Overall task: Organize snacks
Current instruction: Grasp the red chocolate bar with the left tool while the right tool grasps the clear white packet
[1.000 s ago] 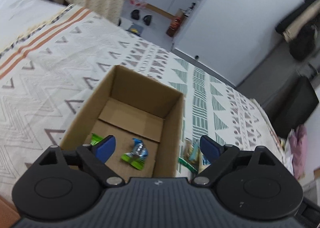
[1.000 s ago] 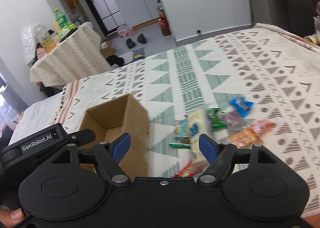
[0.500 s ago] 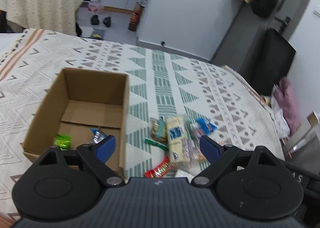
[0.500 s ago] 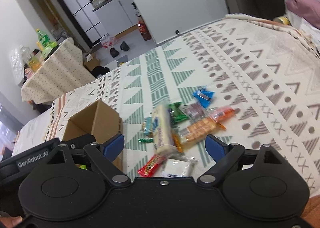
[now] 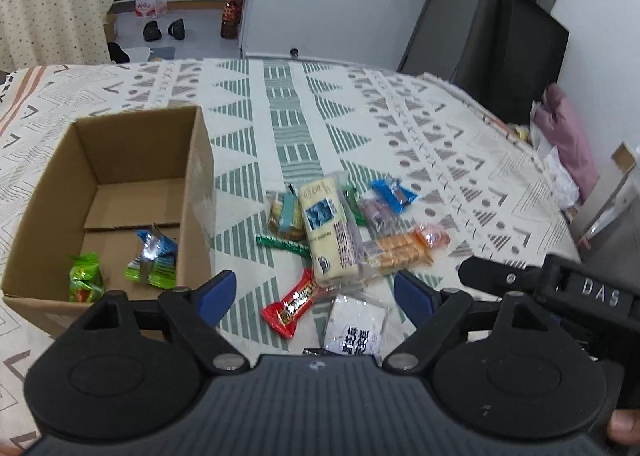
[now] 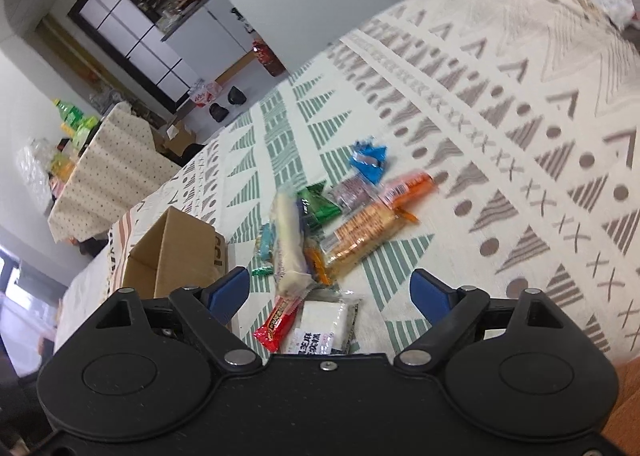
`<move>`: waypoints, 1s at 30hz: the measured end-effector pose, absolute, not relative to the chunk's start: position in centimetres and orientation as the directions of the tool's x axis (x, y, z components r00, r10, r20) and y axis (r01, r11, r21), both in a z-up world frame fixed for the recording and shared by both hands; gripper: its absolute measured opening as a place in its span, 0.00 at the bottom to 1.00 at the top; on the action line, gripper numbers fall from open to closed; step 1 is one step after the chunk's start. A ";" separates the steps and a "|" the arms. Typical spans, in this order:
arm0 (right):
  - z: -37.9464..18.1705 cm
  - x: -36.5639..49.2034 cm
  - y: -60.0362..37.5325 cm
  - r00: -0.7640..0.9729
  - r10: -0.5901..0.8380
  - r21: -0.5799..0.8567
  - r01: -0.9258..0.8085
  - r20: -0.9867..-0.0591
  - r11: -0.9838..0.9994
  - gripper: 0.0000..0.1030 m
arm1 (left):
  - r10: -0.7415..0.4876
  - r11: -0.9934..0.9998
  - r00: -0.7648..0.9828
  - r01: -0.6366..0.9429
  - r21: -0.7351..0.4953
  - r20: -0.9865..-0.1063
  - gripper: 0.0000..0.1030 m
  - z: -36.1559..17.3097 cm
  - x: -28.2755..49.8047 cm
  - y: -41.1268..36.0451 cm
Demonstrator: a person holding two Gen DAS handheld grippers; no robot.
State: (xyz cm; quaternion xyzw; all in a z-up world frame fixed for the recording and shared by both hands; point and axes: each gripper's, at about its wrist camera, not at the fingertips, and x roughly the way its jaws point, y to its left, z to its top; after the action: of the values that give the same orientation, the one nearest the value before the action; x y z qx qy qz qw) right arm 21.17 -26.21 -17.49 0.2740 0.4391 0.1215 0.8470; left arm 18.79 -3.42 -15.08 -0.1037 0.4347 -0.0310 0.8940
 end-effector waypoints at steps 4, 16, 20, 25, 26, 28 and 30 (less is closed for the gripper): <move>-19.1 21.8 -26.6 0.550 0.475 0.606 0.071 -0.686 0.792 0.74 | -0.142 0.981 0.591 -0.025 -0.194 -0.794 0.66 -16.2 19.4 -4.2; -22.5 23.1 -25.5 0.448 0.549 0.653 0.109 -0.706 0.750 0.58 | -0.111 0.984 0.514 -0.061 -0.166 -0.851 0.48 -20.2 21.0 -5.0; -23.6 23.5 -24.9 0.412 0.580 0.673 0.119 -0.703 0.730 0.51 | -0.099 0.986 0.509 -0.065 -0.153 -0.855 0.46 -20.8 21.5 -5.3; -24.5 23.9 -24.7 0.395 0.587 0.677 0.138 -0.707 0.723 0.49 | -0.090 0.985 0.496 -0.082 -0.150 -0.864 0.45 -21.5 22.2 -5.2; -24.6 23.9 -24.6 0.392 0.592 0.681 0.138 -0.704 0.719 0.49 | -0.087 0.985 0.495 -0.086 -0.148 -0.865 0.45 -21.5 22.3 -5.1; -24.8 24.0 -24.4 0.385 0.602 0.686 0.130 -0.700 0.715 0.49 | -0.078 0.986 0.493 -0.093 -0.142 -0.867 0.45 -21.8 22.5 -5.0; -25.1 24.1 -24.1 0.375 0.609 0.689 0.124 -0.698 0.714 0.49 | -0.071 0.986 0.486 -0.099 -0.136 -0.871 0.45 -22.1 22.7 -4.9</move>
State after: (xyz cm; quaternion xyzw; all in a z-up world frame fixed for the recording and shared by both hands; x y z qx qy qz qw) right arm 24.05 -24.10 -25.07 0.3424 0.5353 0.1608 0.7552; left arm 22.73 -4.86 -22.07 -0.0840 0.5071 0.0082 0.8577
